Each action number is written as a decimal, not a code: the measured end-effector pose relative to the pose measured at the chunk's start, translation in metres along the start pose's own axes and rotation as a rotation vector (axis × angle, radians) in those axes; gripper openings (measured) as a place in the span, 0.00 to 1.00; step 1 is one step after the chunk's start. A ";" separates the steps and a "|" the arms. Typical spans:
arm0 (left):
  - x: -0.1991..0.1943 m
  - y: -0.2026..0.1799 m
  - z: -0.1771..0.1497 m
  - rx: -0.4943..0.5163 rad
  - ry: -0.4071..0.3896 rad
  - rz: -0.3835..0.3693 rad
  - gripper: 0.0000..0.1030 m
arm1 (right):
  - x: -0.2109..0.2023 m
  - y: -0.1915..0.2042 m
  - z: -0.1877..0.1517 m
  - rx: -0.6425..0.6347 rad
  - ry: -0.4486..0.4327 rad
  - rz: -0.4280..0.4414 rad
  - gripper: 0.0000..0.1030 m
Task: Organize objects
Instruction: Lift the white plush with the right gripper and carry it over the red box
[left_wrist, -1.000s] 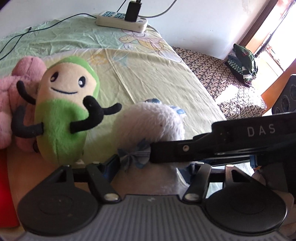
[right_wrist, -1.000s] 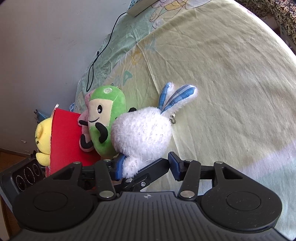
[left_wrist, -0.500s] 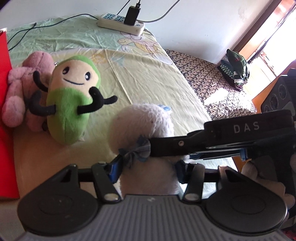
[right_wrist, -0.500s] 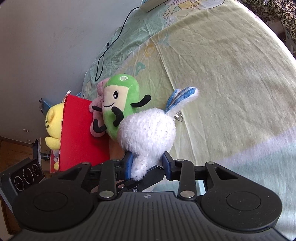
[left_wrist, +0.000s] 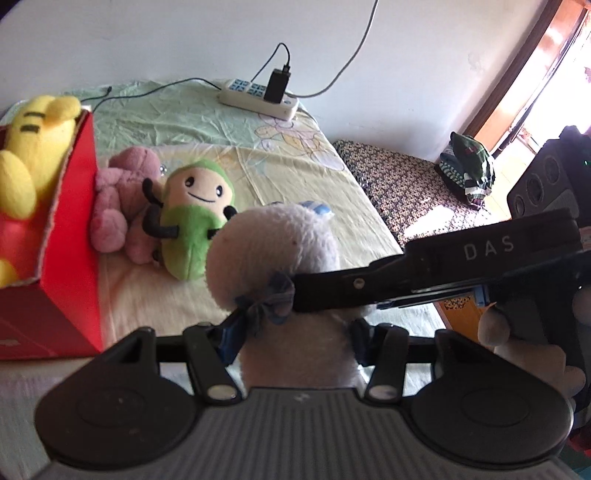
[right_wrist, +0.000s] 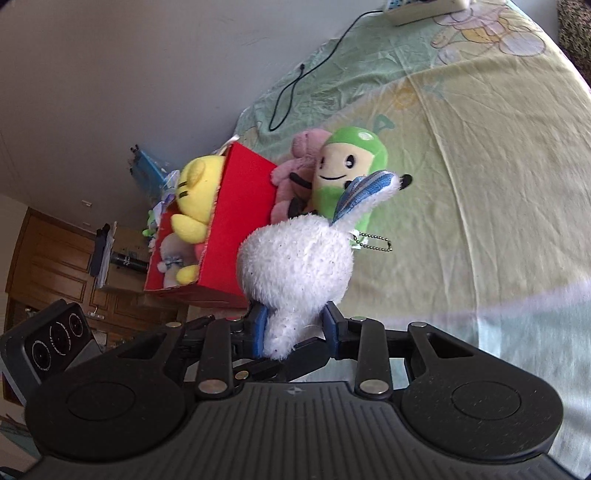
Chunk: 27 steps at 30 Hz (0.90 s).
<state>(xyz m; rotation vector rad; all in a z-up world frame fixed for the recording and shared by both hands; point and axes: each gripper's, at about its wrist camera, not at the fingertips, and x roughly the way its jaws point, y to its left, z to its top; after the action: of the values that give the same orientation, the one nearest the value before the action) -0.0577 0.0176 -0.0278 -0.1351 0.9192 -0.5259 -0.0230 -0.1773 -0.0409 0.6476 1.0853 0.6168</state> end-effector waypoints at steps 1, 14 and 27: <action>-0.006 0.000 0.000 -0.001 -0.015 0.009 0.51 | 0.000 0.006 0.000 -0.016 0.001 0.009 0.33; -0.085 0.034 0.008 -0.047 -0.195 0.081 0.51 | 0.022 0.088 0.015 -0.192 -0.005 0.096 0.33; -0.162 0.141 0.045 -0.070 -0.299 0.097 0.51 | 0.098 0.182 0.030 -0.304 -0.067 0.109 0.33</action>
<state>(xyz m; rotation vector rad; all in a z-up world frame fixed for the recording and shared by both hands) -0.0491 0.2138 0.0701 -0.2247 0.6480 -0.3712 0.0134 0.0101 0.0451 0.4612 0.8753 0.8297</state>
